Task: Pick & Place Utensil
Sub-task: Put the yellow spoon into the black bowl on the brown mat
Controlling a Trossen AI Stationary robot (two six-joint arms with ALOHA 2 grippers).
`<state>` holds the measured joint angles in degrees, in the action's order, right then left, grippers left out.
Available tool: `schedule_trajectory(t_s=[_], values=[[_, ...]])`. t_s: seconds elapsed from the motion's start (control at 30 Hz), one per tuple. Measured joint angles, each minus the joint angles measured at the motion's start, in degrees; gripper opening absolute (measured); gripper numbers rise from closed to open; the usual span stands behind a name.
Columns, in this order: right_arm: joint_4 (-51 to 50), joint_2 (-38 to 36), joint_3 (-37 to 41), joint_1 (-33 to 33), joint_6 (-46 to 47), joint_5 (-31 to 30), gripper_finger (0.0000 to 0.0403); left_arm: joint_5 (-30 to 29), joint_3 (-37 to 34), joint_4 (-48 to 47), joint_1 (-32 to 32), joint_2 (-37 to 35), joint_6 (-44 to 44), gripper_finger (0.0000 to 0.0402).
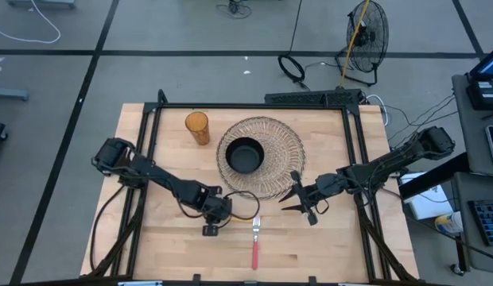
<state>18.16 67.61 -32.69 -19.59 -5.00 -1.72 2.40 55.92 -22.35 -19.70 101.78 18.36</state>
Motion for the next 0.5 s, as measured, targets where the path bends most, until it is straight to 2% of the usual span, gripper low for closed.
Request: schedule_trajectory(t_s=[0.2, 0.33, 0.5], values=[[0.00, 0.00, 0.00, 0.00, -0.01, 0.00, 0.0116, 0.18, 0.00, 2.45, 1.20, 0.00, -2.60, 0.0100], [0.00, 0.00, 0.00, 0.02, -0.14, 0.00, 0.0116, 2.15, 0.25, 2.72, 1.91, -0.04, -2.88, 0.0152], [0.01, 0.00, 0.00, 0.09, -0.30, 0.00, 0.0116, 1.22, 1.84, 2.82, 2.49, -0.07, -2.85, 0.0228]])
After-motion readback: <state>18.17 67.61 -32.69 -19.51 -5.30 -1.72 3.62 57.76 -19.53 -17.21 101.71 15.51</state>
